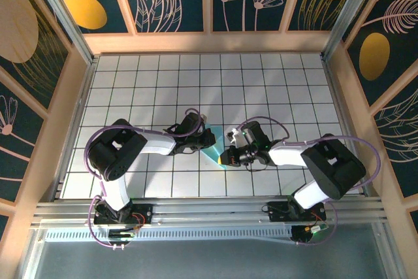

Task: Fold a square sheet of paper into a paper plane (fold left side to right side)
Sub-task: Fourth fold the wing at the center of the table.

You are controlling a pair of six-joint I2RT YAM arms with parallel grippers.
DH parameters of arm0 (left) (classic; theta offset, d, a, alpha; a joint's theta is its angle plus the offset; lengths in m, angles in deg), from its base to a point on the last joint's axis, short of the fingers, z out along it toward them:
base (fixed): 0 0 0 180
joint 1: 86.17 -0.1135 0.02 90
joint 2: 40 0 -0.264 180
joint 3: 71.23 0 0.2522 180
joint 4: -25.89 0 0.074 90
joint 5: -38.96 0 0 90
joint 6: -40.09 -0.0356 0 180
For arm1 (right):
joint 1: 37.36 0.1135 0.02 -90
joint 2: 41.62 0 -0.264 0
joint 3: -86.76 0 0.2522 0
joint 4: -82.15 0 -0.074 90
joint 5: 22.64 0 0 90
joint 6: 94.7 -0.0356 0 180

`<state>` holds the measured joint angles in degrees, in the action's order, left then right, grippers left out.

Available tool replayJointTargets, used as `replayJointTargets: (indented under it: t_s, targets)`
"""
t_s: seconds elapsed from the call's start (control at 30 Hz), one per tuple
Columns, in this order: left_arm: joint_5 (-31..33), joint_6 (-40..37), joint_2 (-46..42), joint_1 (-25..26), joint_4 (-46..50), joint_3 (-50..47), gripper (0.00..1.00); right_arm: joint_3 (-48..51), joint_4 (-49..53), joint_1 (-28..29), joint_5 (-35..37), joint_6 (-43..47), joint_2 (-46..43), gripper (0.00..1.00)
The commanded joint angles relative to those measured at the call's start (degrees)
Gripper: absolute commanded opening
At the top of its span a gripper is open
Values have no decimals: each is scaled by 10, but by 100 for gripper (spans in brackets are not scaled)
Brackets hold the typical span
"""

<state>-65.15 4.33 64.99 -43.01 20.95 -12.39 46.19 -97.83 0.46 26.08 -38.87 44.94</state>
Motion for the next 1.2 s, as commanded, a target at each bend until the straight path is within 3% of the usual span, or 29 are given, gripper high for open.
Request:
replayJointTargets:
  t_s: [0.0, 1.17]
  targets:
    - [22, 0, 13, 1, 51, -16, 4, 11, -19, 8, -2, -10, 11, 0]
    - [24, 2, 15, 2, 52, -17, 4, 17, 18, 16, 31, 9, 12, 0]
